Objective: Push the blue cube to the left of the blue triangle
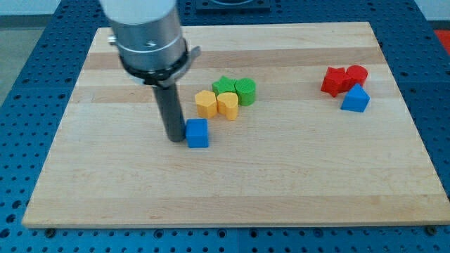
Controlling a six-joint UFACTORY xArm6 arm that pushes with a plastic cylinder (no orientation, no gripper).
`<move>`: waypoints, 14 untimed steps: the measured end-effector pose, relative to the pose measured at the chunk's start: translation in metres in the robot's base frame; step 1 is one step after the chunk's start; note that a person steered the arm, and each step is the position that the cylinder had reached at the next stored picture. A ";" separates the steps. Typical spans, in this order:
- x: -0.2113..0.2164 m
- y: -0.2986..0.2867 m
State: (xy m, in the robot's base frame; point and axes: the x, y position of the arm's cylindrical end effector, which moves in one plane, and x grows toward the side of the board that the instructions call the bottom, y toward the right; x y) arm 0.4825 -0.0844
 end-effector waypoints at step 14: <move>-0.015 0.097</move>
State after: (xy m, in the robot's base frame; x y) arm 0.4679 0.0131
